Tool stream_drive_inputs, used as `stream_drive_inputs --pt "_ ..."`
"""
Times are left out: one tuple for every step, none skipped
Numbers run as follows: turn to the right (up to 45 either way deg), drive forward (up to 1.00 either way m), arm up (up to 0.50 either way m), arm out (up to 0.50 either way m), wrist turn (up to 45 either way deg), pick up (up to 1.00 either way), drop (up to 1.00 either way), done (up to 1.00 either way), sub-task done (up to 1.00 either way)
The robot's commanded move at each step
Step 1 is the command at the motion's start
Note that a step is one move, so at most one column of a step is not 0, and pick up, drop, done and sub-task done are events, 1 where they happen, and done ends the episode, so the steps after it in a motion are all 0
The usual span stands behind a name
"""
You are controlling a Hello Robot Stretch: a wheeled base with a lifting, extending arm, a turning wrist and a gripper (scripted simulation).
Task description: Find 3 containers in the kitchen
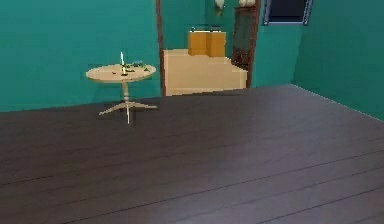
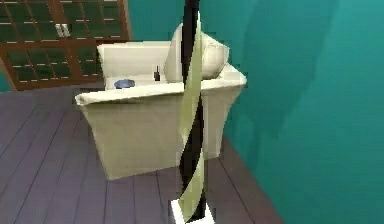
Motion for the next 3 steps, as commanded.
stream_drive_inputs --pt "0.0 1.0 0.0 0.0 0.0 0.0 0.0 0.0 0.0" --pt "0.0 1.0 0.0 0.0 0.0 0.0 0.0 0.0 0.0" --pt "-3.0 0.0 0.0 0.0 0.0 0.0 0.0 0.0 0.0"
